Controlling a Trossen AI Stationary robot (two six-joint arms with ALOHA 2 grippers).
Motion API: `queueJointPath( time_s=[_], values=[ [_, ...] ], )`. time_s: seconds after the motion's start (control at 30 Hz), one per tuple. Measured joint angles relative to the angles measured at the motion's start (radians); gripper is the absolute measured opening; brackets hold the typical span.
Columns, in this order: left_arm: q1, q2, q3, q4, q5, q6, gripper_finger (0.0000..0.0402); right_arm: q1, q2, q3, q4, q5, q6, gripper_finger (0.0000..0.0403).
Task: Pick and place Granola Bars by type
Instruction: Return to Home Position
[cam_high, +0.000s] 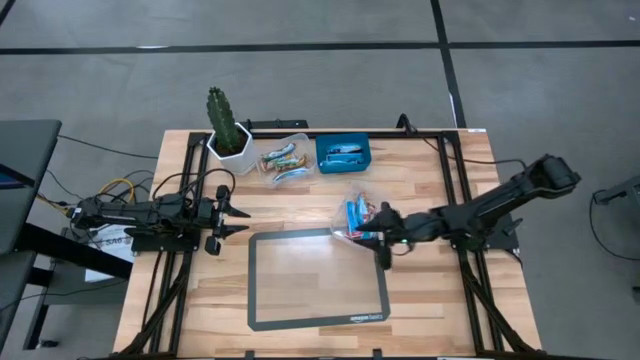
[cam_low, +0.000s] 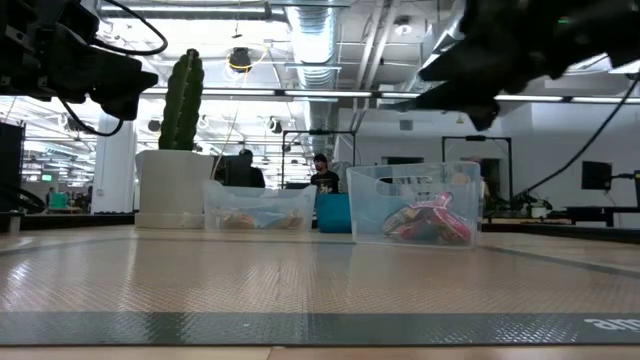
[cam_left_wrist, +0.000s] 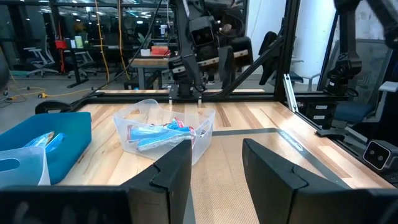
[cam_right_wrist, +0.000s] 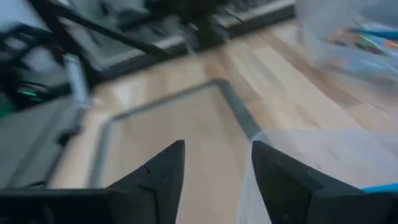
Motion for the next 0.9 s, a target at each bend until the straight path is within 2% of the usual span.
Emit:
queueJointPath(
  time_s=[0.17,0.43,0.57,0.77,0.9],
  values=[
    [0.0,0.0,0.0,0.0,0.0,0.0,0.0135,0.029,-0.152,-0.148,0.11,-0.059,-0.026,0.0166],
    [0.0,0.0,0.0,0.0,0.0,0.0,0.0135,0.058,-0.372,-0.309,0.107,-0.059,-0.063,0.0146],
    [0.0,0.0,0.0,0.0,0.0,0.0,0.0135,0.058,-0.44,-0.371,0.128,-0.058,-0.112,0.0138],
    [0.0,0.0,0.0,0.0,0.0,0.0,0.0135,0.058,-0.519,-0.458,0.216,-0.062,-0.28,0.0132],
    [0.0,0.0,0.0,0.0,0.0,0.0,0.0135,0.058,-0.552,-0.469,0.206,-0.069,-0.331,0.0134]
  ],
)
